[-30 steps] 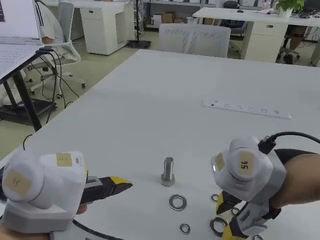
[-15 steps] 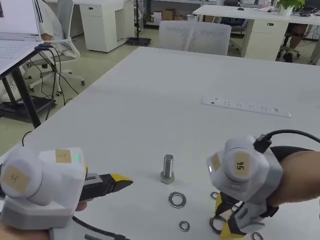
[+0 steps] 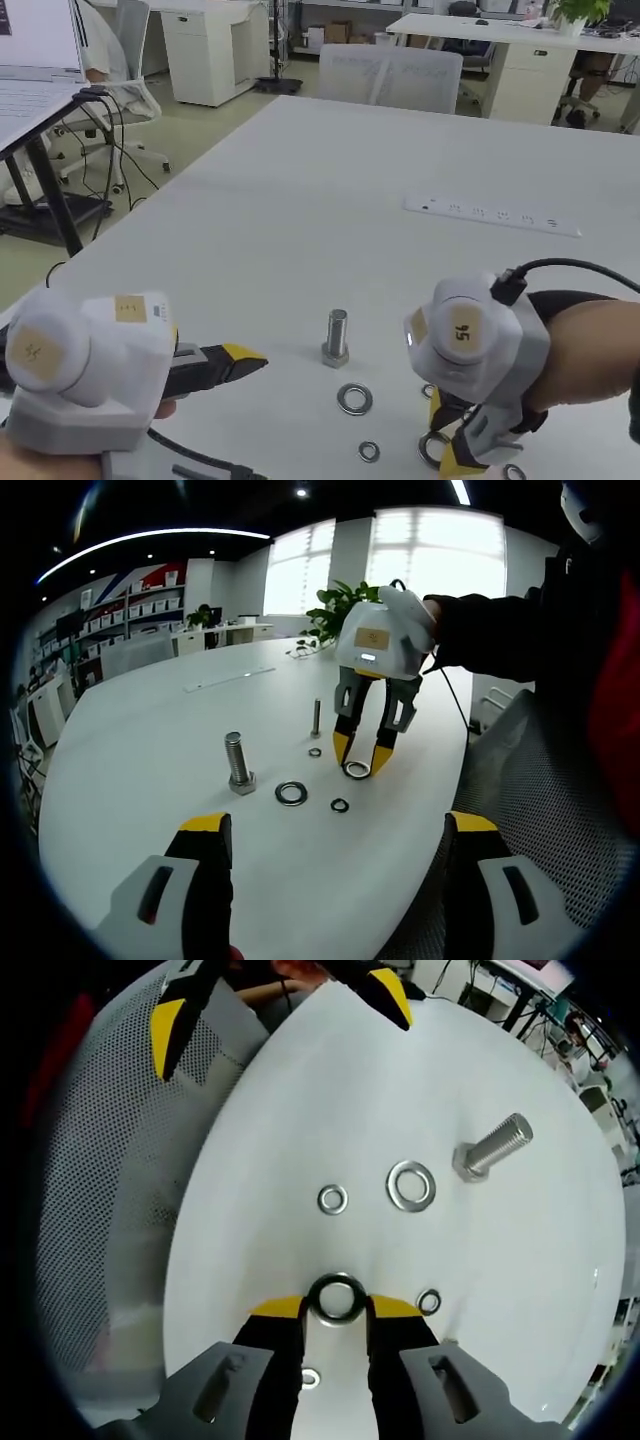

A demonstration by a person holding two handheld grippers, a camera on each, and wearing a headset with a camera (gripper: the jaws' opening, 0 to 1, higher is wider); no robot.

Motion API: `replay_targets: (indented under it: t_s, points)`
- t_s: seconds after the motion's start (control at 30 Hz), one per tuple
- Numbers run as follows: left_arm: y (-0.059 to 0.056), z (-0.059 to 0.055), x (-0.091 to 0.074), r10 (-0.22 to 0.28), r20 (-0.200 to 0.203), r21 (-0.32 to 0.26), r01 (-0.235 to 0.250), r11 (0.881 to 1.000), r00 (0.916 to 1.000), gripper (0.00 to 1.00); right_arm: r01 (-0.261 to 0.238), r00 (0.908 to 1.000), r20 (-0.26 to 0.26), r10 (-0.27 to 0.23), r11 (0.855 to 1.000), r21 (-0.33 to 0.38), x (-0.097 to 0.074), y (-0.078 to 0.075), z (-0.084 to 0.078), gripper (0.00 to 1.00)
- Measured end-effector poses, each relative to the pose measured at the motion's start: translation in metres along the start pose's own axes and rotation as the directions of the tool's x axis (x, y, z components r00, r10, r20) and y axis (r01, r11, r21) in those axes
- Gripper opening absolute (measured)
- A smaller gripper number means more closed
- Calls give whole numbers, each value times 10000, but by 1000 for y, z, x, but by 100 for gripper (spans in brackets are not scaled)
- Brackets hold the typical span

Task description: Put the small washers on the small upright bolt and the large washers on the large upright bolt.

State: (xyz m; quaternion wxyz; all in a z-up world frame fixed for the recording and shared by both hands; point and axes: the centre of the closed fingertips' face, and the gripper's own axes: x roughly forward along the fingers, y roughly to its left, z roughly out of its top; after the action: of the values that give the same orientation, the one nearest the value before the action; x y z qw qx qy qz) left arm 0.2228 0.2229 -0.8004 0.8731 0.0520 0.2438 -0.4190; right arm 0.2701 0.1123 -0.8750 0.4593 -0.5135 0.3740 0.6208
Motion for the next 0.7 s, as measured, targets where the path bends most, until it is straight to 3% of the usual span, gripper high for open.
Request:
replay_targets:
  t_s: [0.33, 0.7]
  points:
    - [-1, -1, 1, -26, -96, 85, 27, 10000, 10000, 87, 3, 9995, -312, 0, 10000, 95, -1, 0, -1, 24]
    - [4, 7, 1, 10, 278, -30, -9, 10000, 9996, 87, 22, 9986, -519, -16, 9999, 116, -1, -2, 0, 24]
